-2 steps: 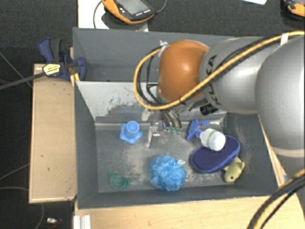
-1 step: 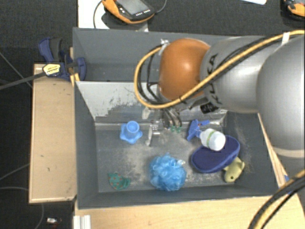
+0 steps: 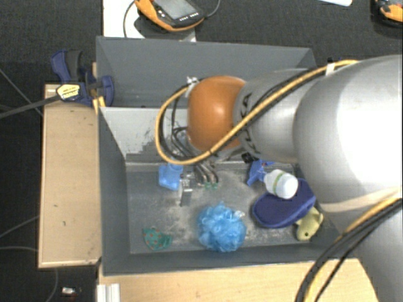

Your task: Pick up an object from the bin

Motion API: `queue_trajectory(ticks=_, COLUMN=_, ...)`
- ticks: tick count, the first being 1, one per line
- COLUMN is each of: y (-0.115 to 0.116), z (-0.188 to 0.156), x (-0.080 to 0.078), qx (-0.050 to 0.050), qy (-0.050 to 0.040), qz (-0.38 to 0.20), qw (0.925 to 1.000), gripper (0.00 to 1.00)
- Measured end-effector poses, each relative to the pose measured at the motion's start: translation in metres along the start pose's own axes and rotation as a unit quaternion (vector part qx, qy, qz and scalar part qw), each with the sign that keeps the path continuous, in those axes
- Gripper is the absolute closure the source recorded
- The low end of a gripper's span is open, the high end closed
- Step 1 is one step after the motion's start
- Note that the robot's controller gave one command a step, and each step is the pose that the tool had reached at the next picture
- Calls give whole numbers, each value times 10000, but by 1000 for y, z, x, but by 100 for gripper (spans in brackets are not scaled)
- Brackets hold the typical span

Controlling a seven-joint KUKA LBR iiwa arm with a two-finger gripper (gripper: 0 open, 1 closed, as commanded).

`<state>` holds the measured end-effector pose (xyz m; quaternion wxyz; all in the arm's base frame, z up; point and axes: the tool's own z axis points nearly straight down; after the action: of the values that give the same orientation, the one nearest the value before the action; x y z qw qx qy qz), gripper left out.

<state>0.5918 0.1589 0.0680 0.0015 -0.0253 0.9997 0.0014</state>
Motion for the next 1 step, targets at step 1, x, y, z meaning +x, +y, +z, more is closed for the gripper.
queue_trajectory(ticks=1, y=13, z=-66, x=6, qx=-5, qy=-46, qz=992, qw=9951, gripper=0)
